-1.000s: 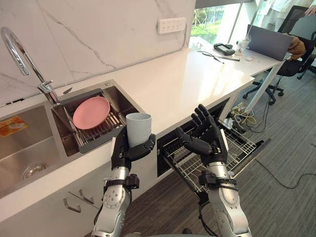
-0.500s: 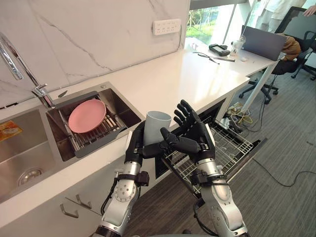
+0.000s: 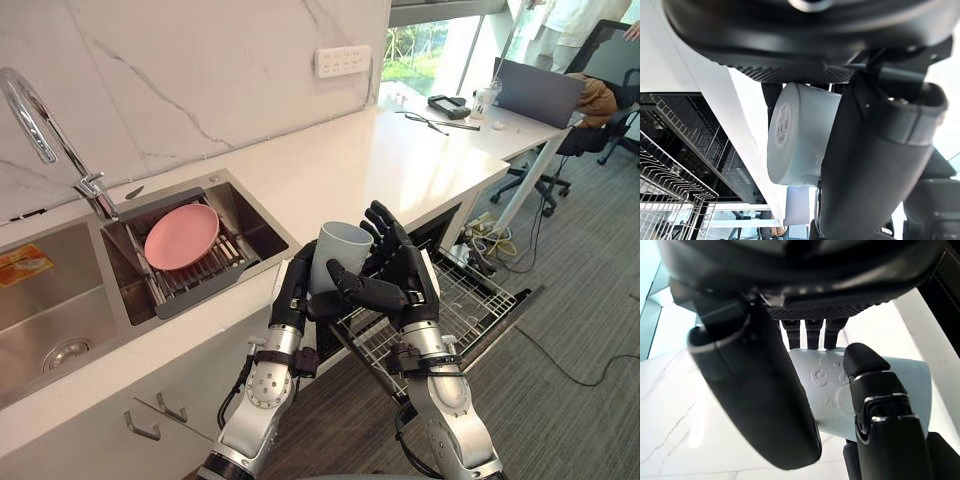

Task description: Walk over to the sink, pick up the cup, carry it to the dishwasher, place the cup inside the dishwasher, then close the dishwasher door

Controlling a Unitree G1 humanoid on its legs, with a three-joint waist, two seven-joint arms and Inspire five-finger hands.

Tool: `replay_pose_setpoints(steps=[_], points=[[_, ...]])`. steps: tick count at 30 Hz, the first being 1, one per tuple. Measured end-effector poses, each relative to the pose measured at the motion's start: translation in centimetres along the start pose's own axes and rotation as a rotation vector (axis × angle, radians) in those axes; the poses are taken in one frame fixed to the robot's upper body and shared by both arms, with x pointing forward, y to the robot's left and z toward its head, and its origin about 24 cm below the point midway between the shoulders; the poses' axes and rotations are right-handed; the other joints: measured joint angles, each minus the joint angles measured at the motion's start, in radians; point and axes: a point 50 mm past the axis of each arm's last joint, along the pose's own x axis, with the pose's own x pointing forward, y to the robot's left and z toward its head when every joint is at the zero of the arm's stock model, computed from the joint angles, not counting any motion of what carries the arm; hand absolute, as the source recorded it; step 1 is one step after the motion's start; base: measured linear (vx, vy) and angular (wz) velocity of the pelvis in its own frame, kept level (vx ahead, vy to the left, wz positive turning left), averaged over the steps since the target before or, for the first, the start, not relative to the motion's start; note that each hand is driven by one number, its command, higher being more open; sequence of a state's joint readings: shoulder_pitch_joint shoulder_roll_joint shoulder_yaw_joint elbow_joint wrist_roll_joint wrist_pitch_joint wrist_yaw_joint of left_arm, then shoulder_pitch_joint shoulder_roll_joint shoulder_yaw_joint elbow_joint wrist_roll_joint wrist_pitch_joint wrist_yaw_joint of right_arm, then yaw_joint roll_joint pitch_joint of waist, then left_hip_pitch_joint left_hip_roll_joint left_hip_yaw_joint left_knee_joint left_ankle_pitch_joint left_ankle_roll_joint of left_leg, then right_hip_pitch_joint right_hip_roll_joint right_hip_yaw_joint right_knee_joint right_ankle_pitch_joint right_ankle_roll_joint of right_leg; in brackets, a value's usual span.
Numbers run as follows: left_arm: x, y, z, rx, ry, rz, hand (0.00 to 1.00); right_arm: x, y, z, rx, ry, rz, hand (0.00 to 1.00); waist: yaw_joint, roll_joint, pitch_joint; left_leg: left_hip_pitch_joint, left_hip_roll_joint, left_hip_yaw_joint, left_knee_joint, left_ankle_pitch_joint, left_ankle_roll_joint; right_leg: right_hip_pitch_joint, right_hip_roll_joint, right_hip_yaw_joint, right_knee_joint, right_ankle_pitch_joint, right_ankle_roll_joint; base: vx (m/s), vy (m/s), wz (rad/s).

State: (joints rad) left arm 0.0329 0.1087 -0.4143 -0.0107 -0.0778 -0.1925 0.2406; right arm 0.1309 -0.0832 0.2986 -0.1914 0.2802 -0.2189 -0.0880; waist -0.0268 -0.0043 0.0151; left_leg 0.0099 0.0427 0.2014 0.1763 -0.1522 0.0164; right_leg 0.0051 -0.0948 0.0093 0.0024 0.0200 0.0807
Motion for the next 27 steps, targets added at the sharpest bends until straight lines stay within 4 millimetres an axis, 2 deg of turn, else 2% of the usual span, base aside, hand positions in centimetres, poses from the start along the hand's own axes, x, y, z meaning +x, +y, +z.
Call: replay_pose_setpoints(steps=[3, 6, 13, 14, 27], points=[[0.0, -0.3, 0.3, -0.006, -0.013, -0.011, 0.3, 0.0, 0.0, 0.0, -0.002, -0.004, -0.002, 0.9, -0.001, 0.0, -0.007, -0.001, 0.0, 0.0, 0.0, 0.0, 0.0, -0.001, 0.0, 0.0, 0.0, 0.0, 0.0, 0.0, 0.0, 0.0], [0.0, -1.5, 1.0, -0.018, -0.044, -0.06, 0.3, 0.0, 0.1, 0.0, -0.003, -0.005, -0.012, 0.9, 0.002, 0.0, -0.014, -0.002, -0.001, 0.0, 0.0, 0.0, 0.0, -0.002, -0.002, -0.001, -0.001, 0.0, 0.0, 0.0, 0.0, 0.0], [0.1, -1.8, 1.3, 0.001, -0.058, -0.075, 0.3, 0.0, 0.0, 0.0, 0.0, -0.006, -0.027, 0.9, -0.01, -0.001, -0.02, -0.002, -0.001, 0.0, 0.0, 0.0, 0.0, -0.002, -0.002, 0.0, 0.0, 0.0, 0.0, 0.0, 0.0, 0.0], [0.1, -1.8, 1.3, 0.006, -0.06, -0.076, 0.3, 0.0, 0.0, -0.1, 0.006, -0.004, -0.027, 0.3, -0.011, -0.001, -0.021, -0.002, -0.001, 0.0, 0.0, 0.0, 0.0, -0.002, -0.002, 0.0, 0.0, 0.0, 0.0, 0.0, 0.0, 0.0], [0.1, -2.6, 1.4, 0.043, -0.067, -0.11, 0.3, -0.3, -1.1, -0.3, 0.109, 0.014, -0.071, 0.3, -0.013, -0.002, -0.023, -0.009, -0.002, -0.001, 0.0, 0.0, -0.001, -0.005, -0.002, -0.001, 0.0, 0.0, 0.001, 0.0, 0.0, 0.0]])
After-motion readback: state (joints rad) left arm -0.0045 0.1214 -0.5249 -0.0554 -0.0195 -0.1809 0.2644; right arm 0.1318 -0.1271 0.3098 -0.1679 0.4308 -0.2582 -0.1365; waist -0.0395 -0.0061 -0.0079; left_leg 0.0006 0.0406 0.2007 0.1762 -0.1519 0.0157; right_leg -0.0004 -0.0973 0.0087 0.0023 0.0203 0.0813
